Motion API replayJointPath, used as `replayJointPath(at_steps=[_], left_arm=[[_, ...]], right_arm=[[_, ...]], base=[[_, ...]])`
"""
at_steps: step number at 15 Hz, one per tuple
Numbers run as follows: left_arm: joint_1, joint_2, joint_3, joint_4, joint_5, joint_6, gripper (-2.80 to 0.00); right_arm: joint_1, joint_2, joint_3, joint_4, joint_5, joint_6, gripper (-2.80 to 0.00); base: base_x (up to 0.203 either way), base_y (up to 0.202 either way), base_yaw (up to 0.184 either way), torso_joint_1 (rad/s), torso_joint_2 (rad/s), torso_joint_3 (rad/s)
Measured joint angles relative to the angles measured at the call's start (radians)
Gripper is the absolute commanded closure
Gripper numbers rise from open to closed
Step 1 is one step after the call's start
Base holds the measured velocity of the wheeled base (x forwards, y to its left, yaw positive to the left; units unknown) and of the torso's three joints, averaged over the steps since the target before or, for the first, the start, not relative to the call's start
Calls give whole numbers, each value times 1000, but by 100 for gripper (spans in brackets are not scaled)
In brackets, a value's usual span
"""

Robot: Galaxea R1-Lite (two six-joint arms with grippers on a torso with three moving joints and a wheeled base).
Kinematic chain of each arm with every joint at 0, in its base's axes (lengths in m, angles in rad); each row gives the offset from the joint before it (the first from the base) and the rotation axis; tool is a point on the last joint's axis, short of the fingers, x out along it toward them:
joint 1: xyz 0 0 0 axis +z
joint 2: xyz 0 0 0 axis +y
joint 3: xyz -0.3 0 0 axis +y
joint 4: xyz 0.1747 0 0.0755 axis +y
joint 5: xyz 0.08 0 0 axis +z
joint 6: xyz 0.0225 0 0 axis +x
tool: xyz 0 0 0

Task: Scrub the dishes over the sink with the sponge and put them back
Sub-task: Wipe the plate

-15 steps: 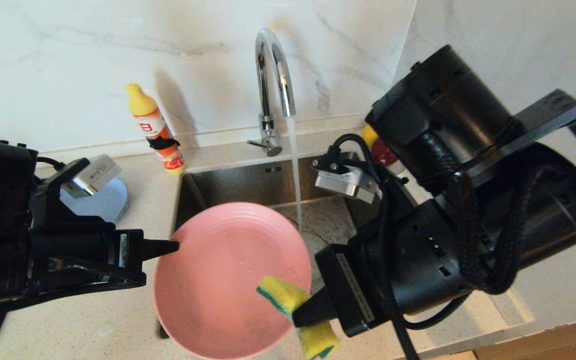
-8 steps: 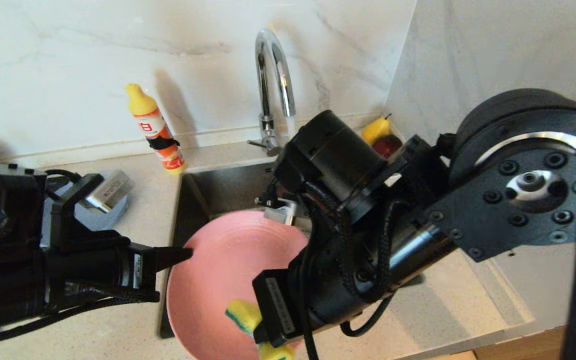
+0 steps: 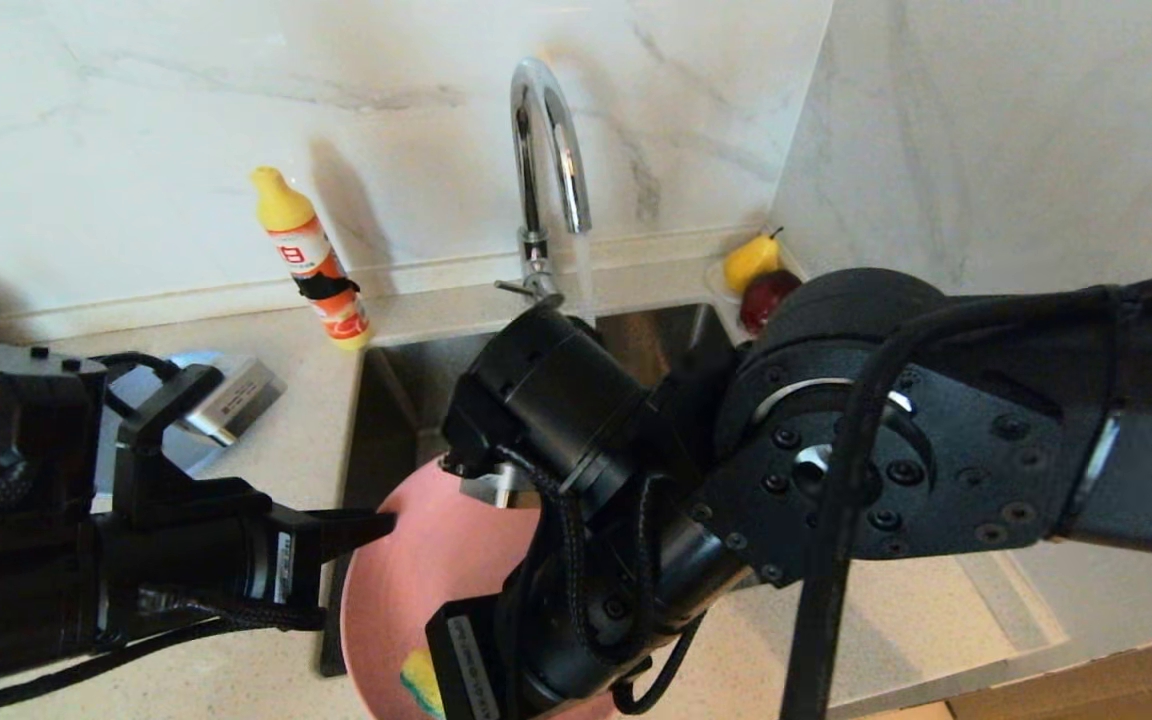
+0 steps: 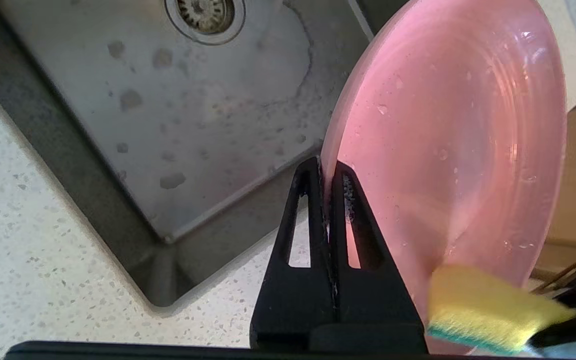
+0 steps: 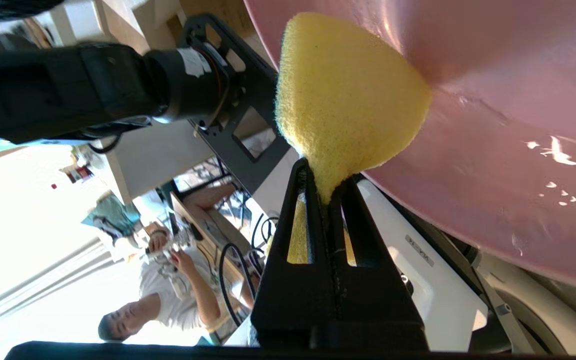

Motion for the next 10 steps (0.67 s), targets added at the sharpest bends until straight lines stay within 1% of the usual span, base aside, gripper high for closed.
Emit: replayJointPath(at_steps=[4, 7, 8, 10], left_arm=[[-17, -9, 11, 0, 1, 11, 0], [-19, -25, 36, -1, 0, 42, 0], [-20, -28, 46, -9, -1, 51, 0], [-30, -34, 71, -60, -1, 54, 0]], right_arm=[[11, 35, 0, -7, -1, 3, 0], [3, 43, -1, -22, -13, 3, 0], [-8, 42, -3, -29, -15, 3, 0], [-31, 33, -3, -44, -16, 3, 0]], base=[[0, 0, 0, 0, 0, 0], [0, 0, 0, 0, 0, 0], [0, 0, 0, 0, 0, 0], [0, 0, 0, 0, 0, 0]])
